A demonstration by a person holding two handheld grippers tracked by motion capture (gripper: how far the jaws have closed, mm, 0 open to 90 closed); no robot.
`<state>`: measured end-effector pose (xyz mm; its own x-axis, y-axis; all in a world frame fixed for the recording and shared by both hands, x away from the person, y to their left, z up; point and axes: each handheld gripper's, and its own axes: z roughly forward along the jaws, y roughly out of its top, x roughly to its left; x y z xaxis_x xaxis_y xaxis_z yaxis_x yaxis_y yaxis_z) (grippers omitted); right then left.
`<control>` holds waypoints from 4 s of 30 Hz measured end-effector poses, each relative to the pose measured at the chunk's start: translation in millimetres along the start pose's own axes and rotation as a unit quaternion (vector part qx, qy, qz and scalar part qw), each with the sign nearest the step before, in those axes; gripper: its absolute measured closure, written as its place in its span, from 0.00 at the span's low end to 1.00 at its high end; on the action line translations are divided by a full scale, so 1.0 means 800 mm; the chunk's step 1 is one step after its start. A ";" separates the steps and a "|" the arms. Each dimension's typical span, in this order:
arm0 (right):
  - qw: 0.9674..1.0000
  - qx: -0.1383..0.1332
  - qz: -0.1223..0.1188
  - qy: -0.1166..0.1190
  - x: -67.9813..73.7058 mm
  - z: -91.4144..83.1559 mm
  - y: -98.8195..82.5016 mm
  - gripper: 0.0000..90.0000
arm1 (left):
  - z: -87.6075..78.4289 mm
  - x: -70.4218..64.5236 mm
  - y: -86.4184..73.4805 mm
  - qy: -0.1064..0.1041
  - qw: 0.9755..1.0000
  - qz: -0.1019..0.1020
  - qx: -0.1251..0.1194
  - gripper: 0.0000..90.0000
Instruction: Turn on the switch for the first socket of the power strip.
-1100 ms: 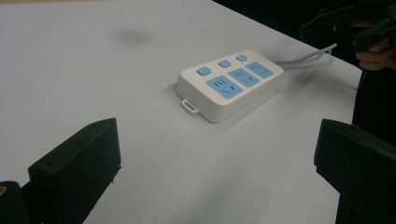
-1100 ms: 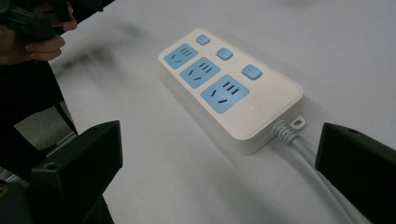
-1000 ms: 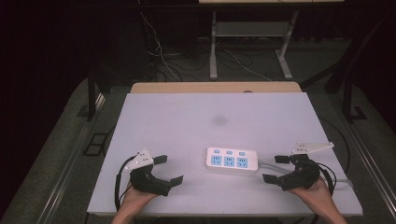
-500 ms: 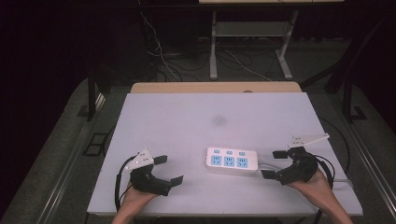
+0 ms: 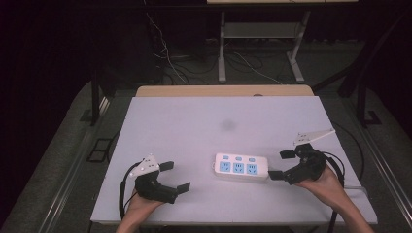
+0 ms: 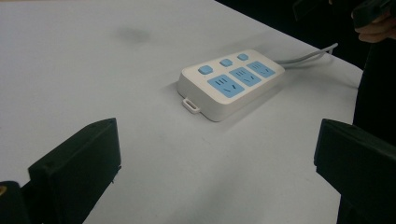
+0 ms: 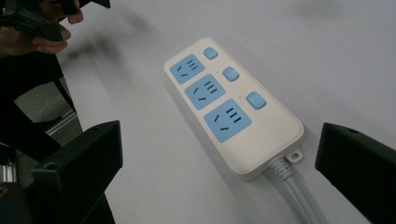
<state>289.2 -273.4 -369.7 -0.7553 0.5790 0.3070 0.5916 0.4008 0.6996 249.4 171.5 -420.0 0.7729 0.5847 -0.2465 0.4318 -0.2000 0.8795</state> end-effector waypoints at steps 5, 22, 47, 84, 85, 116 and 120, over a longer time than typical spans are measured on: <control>1.000 0.007 -0.005 -0.001 -0.001 0.002 0.011 0.00 | 0.000 0.001 0.000 0.000 1.000 -0.001 -0.001 0.00; 0.999 0.043 -0.022 0.000 -0.003 0.027 0.039 0.00 | -0.001 0.001 0.000 0.000 1.000 -0.001 -0.003 0.00; 0.998 0.053 -0.044 -0.002 -0.018 0.043 0.053 0.55 | -0.002 0.002 0.000 0.000 1.000 -0.003 -0.005 0.00; 0.993 0.098 -0.052 0.028 -0.048 0.093 0.053 0.99 | -0.001 0.004 -0.001 -0.006 1.000 -0.002 -0.004 0.00; 0.994 0.099 -0.050 0.026 -0.048 0.095 0.053 0.99 | -0.001 0.004 -0.001 -0.006 1.000 -0.003 -0.004 0.00; 0.991 0.115 -0.072 0.017 -0.051 0.110 0.048 1.00 | 0.000 0.004 -0.001 -0.007 1.000 -0.003 -0.003 0.00; 0.991 0.110 -0.072 0.023 -0.053 0.110 0.045 1.00 | 0.000 0.004 -0.001 -0.007 1.000 -0.004 -0.003 0.00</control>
<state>367.3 -220.8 -414.7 -0.8448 0.4747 0.2468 0.5209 0.6243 0.5822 251.4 173.8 -421.2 0.7760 0.5753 -0.2585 0.4347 -0.1909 0.8801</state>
